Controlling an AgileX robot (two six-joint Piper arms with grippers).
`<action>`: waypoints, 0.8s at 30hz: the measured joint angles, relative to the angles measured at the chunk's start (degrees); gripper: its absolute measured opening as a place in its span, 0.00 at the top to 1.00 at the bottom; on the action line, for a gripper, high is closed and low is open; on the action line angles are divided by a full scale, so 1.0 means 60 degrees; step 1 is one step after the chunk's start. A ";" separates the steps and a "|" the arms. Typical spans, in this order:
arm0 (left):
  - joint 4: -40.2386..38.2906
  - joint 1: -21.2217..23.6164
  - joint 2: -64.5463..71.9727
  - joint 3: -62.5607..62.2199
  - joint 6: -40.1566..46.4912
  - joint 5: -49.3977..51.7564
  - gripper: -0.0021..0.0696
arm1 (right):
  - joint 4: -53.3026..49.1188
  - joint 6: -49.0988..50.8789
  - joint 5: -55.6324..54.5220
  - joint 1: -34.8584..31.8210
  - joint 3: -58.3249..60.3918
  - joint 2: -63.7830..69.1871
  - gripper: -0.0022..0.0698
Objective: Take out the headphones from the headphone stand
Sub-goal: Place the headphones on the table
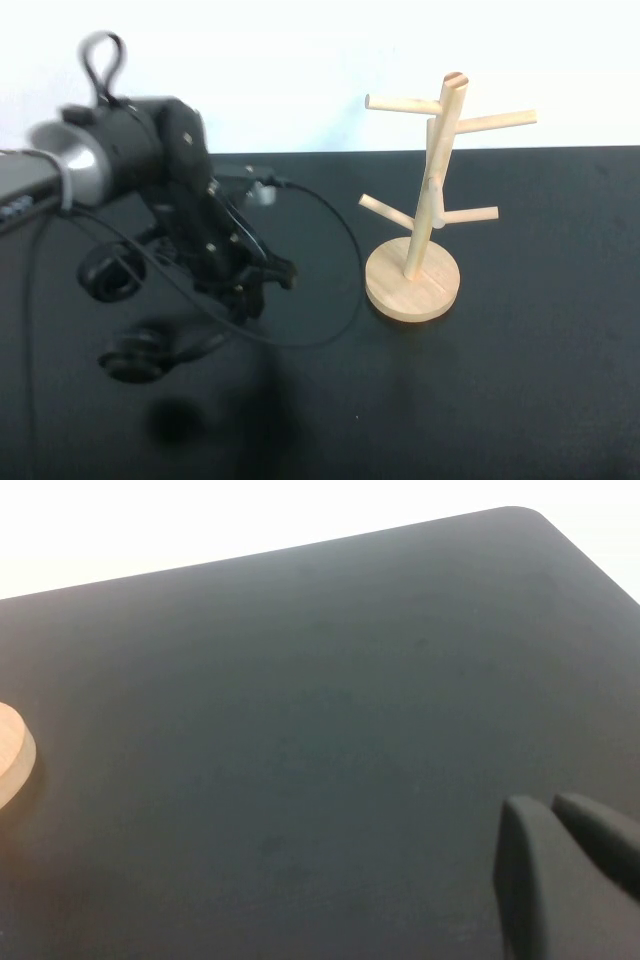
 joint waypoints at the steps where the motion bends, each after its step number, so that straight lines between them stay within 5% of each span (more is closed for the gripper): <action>1: -0.0068 -0.0063 0.0210 0.0000 0.0000 -0.0276 0.90 | 0.0000 0.0000 0.0000 0.0000 0.0000 0.0000 0.98; 15: -0.0608 -0.0150 0.1165 -0.0064 -0.0197 -0.1419 0.87 | 0.0000 0.0000 0.0000 0.0000 0.0000 0.0000 0.98; 24: -0.0946 -0.0150 0.1284 -0.0076 -0.0197 -0.1435 0.46 | 0.0000 0.0000 0.0000 0.0000 0.0000 0.0000 0.98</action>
